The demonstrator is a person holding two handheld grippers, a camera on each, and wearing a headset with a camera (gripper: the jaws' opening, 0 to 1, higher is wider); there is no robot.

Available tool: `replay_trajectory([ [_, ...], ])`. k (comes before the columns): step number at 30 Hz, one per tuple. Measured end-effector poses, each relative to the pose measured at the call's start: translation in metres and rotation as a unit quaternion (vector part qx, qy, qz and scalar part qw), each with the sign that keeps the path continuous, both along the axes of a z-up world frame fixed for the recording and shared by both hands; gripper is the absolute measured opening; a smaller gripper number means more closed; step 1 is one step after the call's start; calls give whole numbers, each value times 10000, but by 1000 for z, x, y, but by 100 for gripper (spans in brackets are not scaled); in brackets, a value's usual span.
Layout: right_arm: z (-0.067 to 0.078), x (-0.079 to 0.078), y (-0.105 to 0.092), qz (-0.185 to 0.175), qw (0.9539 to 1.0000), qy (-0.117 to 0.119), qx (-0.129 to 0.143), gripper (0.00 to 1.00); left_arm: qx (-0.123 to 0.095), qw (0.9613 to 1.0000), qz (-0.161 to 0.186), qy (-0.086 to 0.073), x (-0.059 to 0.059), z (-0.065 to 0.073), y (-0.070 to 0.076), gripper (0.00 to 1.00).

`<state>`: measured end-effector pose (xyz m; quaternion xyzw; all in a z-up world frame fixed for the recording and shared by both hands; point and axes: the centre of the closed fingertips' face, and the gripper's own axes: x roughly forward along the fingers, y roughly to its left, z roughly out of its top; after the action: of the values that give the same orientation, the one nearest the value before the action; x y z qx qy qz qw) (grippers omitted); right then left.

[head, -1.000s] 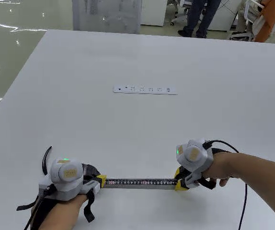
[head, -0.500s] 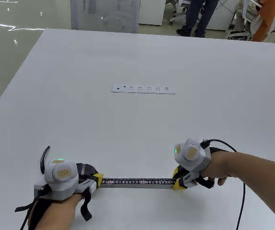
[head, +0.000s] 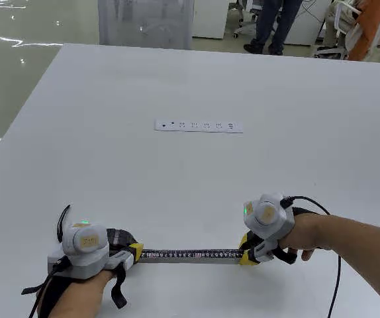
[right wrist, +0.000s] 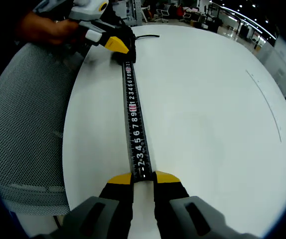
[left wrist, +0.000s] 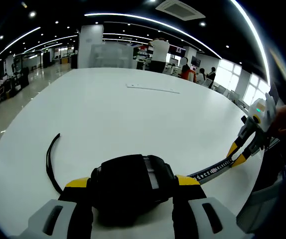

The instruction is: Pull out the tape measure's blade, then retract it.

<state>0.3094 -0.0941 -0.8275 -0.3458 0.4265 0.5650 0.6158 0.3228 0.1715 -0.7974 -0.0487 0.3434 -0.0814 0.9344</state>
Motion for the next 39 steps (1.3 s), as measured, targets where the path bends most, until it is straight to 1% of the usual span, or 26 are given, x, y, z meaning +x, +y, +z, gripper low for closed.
replay_trajectory([
  [6, 1, 0, 0, 14, 9999, -28, 109, 14, -108, 9999, -18, 28, 0, 1, 1, 61],
  [10, 1, 0, 0, -47, 9999, 17, 141, 14, -194, 9998, -51, 46, -1, 1, 1, 61],
  [19, 1, 0, 2, -33, 9999, 14, 99, 14, -252, 9996, -118, 67, -1, 1, 2, 60],
  [32, 1, 0, 7, -121, 9999, 9, 109, 14, -233, 9996, -139, 77, -1, 1, 1, 60],
  [39, 0, 2, 9, -190, 9997, 17, 145, 14, -248, 9995, -162, 109, -2, 1, 1, 60],
])
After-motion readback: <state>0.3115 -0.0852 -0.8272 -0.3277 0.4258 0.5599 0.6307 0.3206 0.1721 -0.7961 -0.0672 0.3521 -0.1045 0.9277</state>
